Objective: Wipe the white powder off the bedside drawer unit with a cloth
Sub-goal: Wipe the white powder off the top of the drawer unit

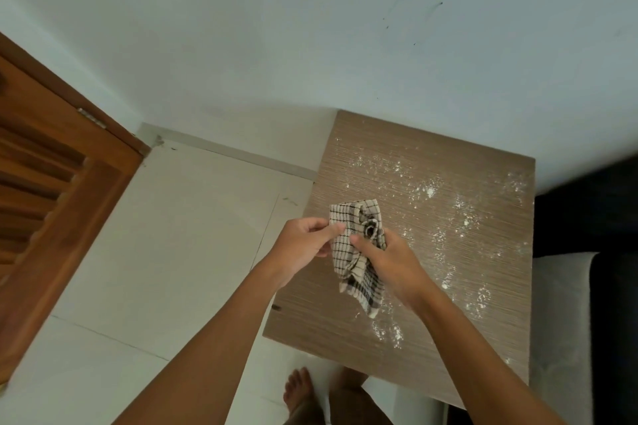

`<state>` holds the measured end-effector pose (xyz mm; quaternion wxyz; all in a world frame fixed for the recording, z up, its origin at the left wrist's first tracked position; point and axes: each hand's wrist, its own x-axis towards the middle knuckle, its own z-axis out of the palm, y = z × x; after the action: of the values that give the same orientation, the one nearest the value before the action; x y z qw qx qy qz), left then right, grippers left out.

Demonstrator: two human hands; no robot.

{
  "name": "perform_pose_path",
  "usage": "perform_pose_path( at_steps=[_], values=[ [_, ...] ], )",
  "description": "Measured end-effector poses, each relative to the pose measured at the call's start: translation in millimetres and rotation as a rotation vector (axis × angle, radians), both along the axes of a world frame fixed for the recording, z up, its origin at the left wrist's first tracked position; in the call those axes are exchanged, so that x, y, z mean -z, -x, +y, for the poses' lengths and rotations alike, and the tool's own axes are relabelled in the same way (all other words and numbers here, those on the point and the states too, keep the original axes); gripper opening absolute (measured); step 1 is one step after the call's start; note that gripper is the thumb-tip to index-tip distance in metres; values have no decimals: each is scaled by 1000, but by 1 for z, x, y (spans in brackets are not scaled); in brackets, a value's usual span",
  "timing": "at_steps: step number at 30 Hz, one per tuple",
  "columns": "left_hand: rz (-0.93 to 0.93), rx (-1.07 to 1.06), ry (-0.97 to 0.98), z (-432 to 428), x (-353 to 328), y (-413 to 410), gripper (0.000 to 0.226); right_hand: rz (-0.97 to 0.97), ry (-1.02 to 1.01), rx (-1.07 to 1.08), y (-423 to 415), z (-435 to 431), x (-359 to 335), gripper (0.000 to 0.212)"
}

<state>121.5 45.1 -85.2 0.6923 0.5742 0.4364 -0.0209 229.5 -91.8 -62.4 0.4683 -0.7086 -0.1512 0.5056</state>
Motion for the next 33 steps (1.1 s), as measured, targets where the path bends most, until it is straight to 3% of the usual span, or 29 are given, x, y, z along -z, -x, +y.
perform_pose_path(
  at_steps=[4,8,9,13,21,25,29,33],
  values=[
    [127,-36,-295,17,15,-29,31,-62,22,111,-33,-4,7,17],
    [280,-49,-483,46,41,-51,30,-299,75,66,-81,-1,18,16],
    [316,-22,-482,52,49,-54,23,-371,92,20,-95,2,21,16],
    [419,66,-476,66,69,-62,32,-762,105,-149,-145,30,23,7],
    [347,-118,-286,81,93,-60,16,-1411,-112,-599,-207,146,40,37],
    [328,-134,-277,84,101,-59,14,-1658,-75,-759,-205,187,67,35],
    [325,-159,-271,83,104,-59,15,-1609,52,-817,-207,200,100,43],
    [332,-183,-258,83,107,-58,14,-1245,14,-753,-210,193,124,52]
  ],
)
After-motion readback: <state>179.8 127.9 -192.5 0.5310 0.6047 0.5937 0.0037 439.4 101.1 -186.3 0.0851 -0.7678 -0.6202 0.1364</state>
